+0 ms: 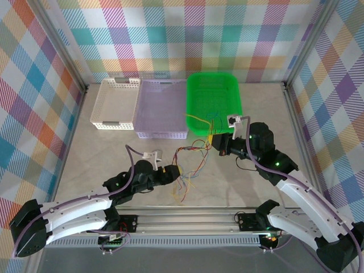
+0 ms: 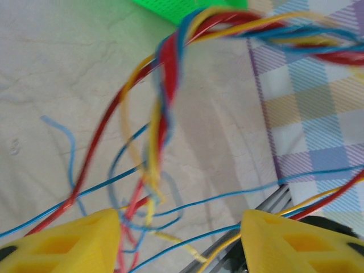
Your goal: Untangle the cables
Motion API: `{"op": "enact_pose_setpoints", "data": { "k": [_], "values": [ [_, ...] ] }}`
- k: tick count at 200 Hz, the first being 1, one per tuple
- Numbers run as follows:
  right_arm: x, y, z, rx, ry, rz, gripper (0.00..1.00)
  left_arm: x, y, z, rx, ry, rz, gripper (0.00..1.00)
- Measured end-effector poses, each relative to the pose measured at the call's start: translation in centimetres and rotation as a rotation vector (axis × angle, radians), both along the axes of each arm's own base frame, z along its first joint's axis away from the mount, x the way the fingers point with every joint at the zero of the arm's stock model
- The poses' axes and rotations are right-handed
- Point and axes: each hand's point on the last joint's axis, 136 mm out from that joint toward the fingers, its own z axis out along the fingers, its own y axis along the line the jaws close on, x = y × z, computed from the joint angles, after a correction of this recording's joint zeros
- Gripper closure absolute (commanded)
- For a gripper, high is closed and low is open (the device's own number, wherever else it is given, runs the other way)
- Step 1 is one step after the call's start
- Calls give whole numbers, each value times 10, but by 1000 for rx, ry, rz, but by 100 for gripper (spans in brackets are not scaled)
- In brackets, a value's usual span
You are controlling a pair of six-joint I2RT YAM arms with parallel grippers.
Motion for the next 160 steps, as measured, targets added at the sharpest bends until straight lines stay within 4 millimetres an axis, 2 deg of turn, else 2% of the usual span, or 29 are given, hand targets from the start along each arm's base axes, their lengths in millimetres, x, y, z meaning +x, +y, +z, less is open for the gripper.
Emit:
{"op": "enact_pose_setpoints", "data": {
  "k": [17,53,73,88,118,131,143,160],
  "values": [
    [-1,3,0,4,3,14,100,5,-7,28,-41,-34,-2,27],
    [-4,6,2,15,2,41,100,15,-19,115,-149,-167,-11,24],
    [-4,7,3,21,-3,47,100,21,-26,142,-176,-209,-13,24],
    [-3,8,2,22,-1,52,100,26,-37,143,-175,-203,-24,24],
    [-3,10,-1,18,12,63,100,34,-59,107,-105,-130,-60,25],
    [-4,11,-3,17,16,68,100,35,-65,97,-86,-110,-71,25],
    [-4,11,-5,14,18,70,100,37,-70,98,-86,-105,-81,25],
    [-4,12,-6,12,20,71,100,38,-76,113,-113,-119,-93,25]
  ]
}}
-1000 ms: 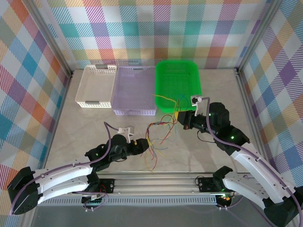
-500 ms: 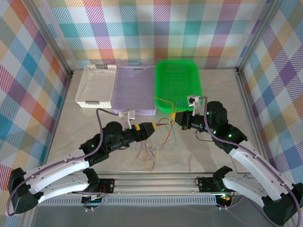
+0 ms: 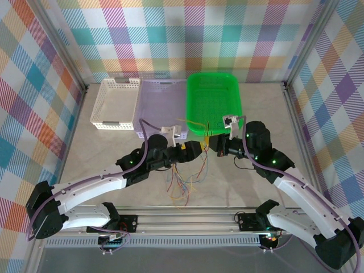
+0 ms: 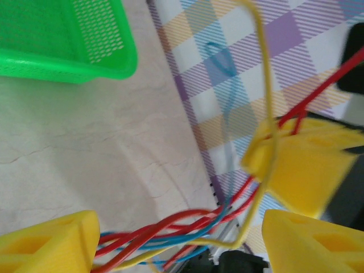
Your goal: Untangle the cables
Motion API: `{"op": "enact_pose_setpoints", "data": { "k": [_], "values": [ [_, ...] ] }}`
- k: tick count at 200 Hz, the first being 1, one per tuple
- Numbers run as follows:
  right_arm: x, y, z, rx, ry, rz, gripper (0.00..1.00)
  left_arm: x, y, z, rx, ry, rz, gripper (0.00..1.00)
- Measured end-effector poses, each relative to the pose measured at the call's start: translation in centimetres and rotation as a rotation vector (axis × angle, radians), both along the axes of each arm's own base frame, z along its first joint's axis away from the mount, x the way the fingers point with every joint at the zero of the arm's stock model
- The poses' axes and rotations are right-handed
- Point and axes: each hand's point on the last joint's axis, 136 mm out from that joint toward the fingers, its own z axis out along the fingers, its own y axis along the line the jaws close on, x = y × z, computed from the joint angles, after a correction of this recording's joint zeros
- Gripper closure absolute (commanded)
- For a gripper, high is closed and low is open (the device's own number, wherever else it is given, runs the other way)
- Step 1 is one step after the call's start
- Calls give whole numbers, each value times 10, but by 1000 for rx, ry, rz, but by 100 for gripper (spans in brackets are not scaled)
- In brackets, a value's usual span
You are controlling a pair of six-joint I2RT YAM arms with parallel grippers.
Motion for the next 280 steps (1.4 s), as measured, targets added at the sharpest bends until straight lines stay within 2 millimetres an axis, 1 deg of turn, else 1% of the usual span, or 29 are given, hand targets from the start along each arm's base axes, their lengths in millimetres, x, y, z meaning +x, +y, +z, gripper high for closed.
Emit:
{"op": "enact_pose_setpoints", "data": {
  "k": [15,28,68,82,104,118,133,154,173,183,194,206,225,261,280],
  "values": [
    [0,1,-1,-1,4,6,100,0,-3,14,-32,-19,-7,25],
    [0,1,-3,-4,6,8,100,1,-3,20,-50,-31,-6,25],
    [-2,3,-6,-4,15,23,100,3,10,39,-85,-69,45,27],
    [-4,4,-6,-1,18,33,100,5,10,37,-81,-67,49,28],
    [-6,5,-5,4,20,46,100,10,1,23,-49,-43,43,32],
    [-6,5,-5,5,20,49,100,14,-5,14,-28,-27,36,32],
    [-5,3,-8,1,28,43,100,17,-6,13,-16,-26,43,32],
    [-8,5,-8,7,31,61,100,23,2,12,-1,-27,83,31],
    [-11,6,-7,15,28,75,100,37,19,18,-16,-40,162,28],
    [-13,6,-6,21,24,83,100,41,29,21,-26,-44,200,28],
    [-14,7,-6,27,20,92,100,44,35,25,-38,-48,225,27],
    [-15,8,-6,30,21,100,100,47,36,29,-57,-50,241,27],
    [-17,9,-6,37,21,115,100,50,36,29,-71,-38,252,27],
    [-21,12,-5,50,19,143,100,58,33,22,-83,-6,278,27],
    [-24,13,-4,56,22,161,100,63,28,13,-75,20,285,28]
  ]
}}
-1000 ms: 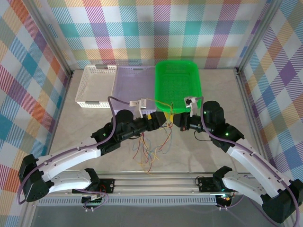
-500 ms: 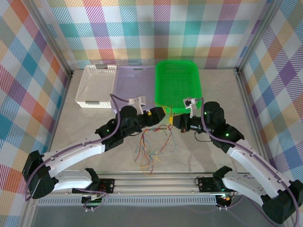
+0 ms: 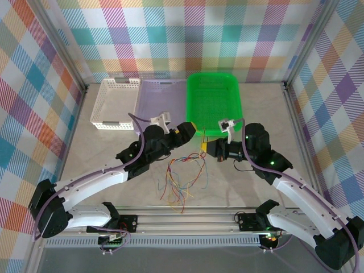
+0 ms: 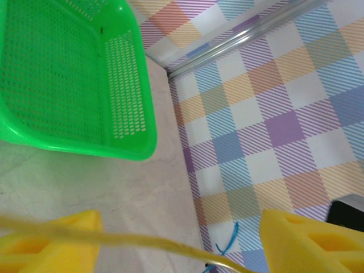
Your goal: Untangle the cables
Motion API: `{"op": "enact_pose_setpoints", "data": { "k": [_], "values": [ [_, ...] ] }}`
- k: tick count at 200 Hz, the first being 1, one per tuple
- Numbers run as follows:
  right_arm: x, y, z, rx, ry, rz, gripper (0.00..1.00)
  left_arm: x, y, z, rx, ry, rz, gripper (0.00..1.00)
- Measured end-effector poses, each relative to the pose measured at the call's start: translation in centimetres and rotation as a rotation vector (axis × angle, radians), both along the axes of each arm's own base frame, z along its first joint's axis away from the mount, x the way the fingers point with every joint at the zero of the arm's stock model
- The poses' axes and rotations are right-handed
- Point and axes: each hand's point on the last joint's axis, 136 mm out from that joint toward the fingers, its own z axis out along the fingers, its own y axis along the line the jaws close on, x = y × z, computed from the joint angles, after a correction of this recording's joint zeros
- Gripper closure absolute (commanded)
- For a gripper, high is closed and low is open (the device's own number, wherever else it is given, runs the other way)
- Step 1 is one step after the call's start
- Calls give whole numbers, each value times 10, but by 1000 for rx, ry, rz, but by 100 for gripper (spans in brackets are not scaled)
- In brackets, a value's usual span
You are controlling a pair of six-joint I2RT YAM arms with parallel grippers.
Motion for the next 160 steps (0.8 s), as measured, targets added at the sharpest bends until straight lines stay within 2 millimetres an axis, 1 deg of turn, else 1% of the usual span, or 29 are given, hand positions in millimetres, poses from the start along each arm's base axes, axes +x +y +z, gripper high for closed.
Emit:
{"op": "enact_pose_setpoints", "data": {
  "k": [14,37,93,102,122,147,160],
  "values": [
    [-2,1,0,4,1,12,100,3,-3,-5,5,15,2,29],
    [-5,2,1,12,2,31,100,8,-5,-6,-7,32,13,31],
    [-8,5,2,18,6,55,100,15,-10,2,-62,37,28,34],
    [-8,5,1,18,8,57,100,16,-10,3,-70,40,30,39],
    [-8,6,-1,16,16,62,100,17,-11,2,-81,48,34,56],
    [-8,8,-4,9,27,68,100,17,-11,6,-101,47,34,69],
    [-7,8,-6,6,31,68,100,17,-12,8,-108,43,33,81]
  ]
}}
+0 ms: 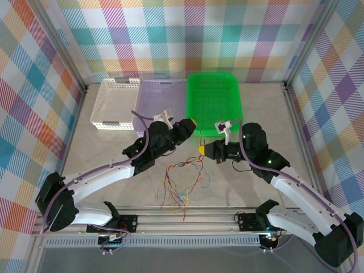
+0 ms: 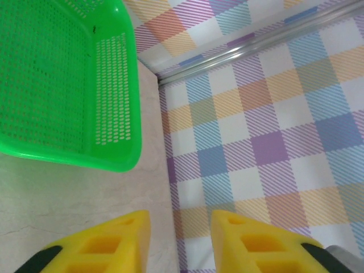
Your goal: Untangle the cables
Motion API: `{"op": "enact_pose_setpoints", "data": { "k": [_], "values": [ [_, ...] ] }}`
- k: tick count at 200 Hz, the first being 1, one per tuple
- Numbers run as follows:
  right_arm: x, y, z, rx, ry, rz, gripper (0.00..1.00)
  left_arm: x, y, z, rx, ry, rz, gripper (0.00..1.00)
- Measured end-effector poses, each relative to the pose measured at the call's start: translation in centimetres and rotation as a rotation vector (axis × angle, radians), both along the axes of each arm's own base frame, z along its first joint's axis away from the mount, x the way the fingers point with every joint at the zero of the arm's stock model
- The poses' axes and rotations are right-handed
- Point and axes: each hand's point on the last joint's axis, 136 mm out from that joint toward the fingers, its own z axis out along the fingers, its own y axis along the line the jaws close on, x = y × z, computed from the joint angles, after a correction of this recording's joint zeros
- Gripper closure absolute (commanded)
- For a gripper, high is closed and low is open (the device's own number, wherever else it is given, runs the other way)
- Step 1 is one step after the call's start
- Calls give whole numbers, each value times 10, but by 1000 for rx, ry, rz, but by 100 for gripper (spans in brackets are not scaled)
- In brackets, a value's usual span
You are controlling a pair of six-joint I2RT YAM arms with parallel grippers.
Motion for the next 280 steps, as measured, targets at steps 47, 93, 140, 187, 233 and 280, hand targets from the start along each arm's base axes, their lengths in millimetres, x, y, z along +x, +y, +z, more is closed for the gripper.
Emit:
{"op": "enact_pose_setpoints", "data": {
  "k": [47,93,140,187,233,280],
  "values": [
    [6,-3,-3,-19,-4,-39,100,-1,-1,0,2,2,-9,100],
    [22,-23,-20,-108,-2,-189,100,-9,29,18,18,-8,17,100],
    [56,-70,-57,-173,110,-422,100,-24,89,47,40,-47,79,100],
    [70,-95,-66,-168,183,-536,100,-38,143,32,167,9,119,100],
    [74,-111,-76,-148,245,-582,100,-49,176,33,232,59,123,100],
    [76,-124,-89,-137,323,-603,100,-68,187,31,292,82,88,100]
  ]
}}
